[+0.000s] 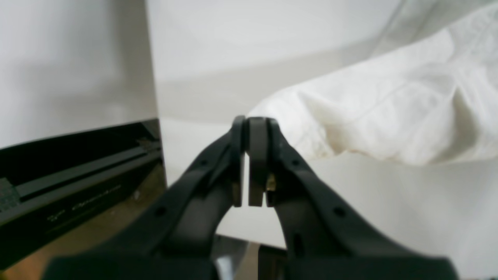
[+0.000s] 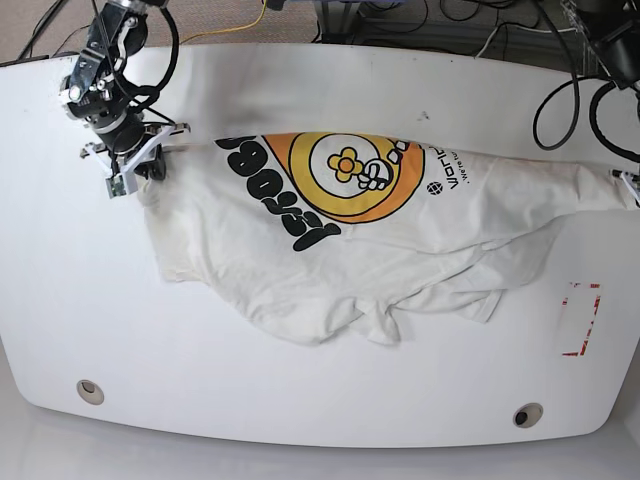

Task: Layout the t-shirt on the table in an organized manner, then fold the t-shirt properly
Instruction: 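Lay the shirt flat on the table and open both grippers, then move the right gripper down along the shirt's side edge and grasp it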

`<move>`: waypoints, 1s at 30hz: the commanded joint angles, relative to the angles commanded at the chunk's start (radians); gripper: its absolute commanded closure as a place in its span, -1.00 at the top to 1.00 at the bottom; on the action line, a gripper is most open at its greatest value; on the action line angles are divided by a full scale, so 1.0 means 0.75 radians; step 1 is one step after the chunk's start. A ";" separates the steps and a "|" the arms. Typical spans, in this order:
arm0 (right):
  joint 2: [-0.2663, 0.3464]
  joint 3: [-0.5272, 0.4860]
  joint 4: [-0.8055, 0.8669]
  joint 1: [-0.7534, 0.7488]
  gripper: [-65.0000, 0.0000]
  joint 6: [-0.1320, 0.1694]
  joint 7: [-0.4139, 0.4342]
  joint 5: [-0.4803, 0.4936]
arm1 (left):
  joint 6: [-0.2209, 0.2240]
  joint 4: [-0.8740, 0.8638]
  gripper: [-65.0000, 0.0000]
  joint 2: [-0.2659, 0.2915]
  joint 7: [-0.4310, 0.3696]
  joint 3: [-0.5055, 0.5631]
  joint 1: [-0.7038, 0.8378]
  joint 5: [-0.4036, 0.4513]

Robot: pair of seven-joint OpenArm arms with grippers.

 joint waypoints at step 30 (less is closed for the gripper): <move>0.137 -0.018 -0.205 0.366 0.96 0.012 0.002 0.002 | 0.000 0.100 -0.97 0.006 -0.025 -0.002 0.123 0.006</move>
